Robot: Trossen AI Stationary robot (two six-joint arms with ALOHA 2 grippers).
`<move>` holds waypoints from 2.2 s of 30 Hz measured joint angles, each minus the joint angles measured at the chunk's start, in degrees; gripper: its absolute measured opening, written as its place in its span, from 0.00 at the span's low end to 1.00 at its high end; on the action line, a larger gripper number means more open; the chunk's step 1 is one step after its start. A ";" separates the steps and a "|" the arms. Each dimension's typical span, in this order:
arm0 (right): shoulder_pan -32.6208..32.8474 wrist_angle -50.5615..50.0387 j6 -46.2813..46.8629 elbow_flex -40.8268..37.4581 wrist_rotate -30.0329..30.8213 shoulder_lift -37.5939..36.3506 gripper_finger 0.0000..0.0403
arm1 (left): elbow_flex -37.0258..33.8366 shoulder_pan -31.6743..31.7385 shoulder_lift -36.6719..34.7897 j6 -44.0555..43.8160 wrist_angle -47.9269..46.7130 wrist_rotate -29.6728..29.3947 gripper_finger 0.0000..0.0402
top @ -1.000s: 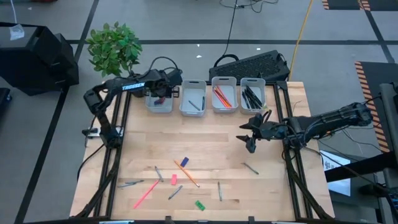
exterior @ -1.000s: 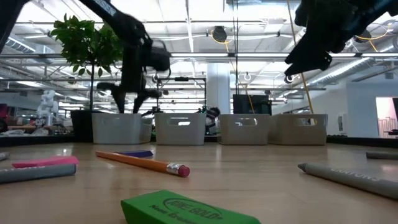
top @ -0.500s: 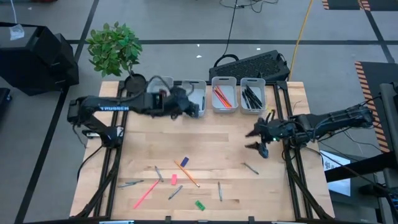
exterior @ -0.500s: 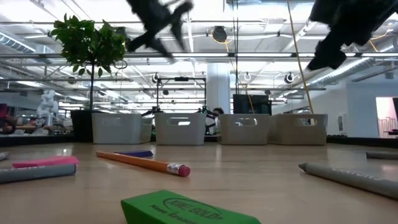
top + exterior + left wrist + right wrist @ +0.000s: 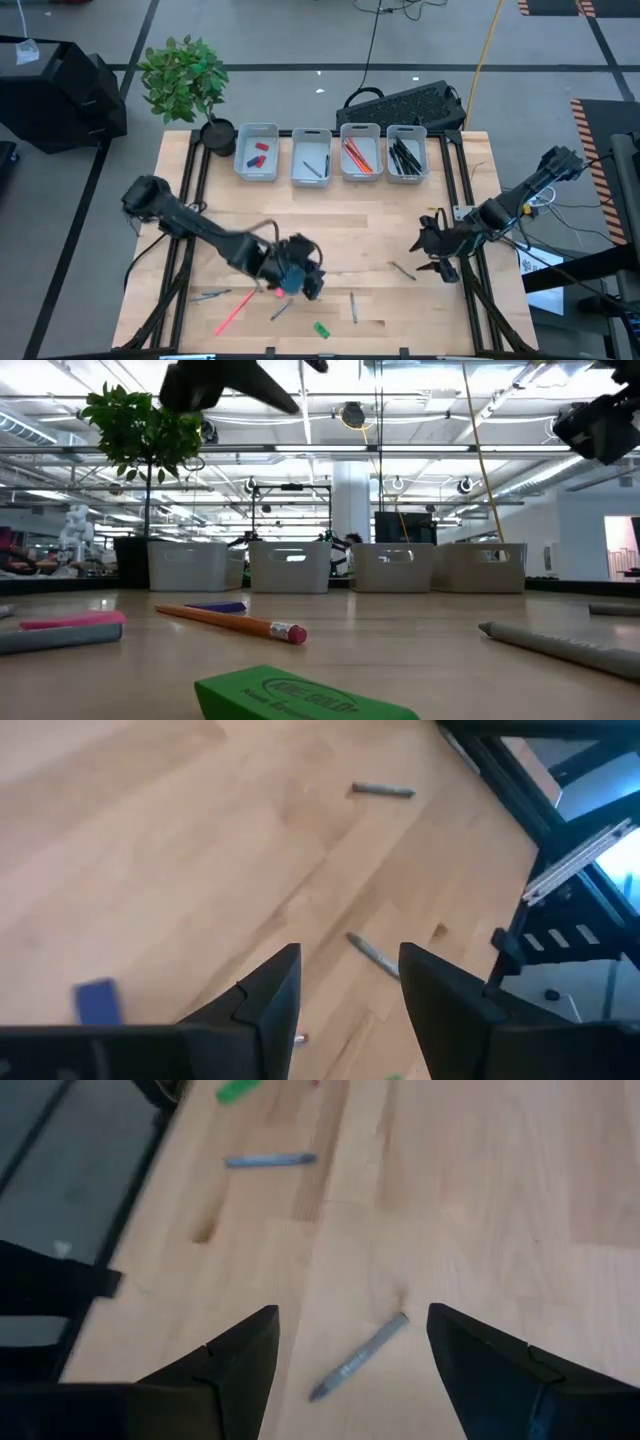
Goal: Sort crayons/erasers/pens/pencils in bins
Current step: Put the blue eraser into the top left gray bin
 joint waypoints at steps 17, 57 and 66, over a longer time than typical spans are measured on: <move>3.85 0.87 4.72 -0.02 12.54 4.15 0.62 | -0.02 0.94 12.63 -6.51 -14.02 0.76 0.43; 0.44 4.15 23.61 -0.07 7.51 14.50 0.62 | -0.73 4.41 18.24 -17.27 -18.61 5.26 0.23; 0.44 4.13 22.30 -0.07 7.64 14.50 0.62 | -0.78 4.51 17.92 -15.81 -18.36 5.47 0.17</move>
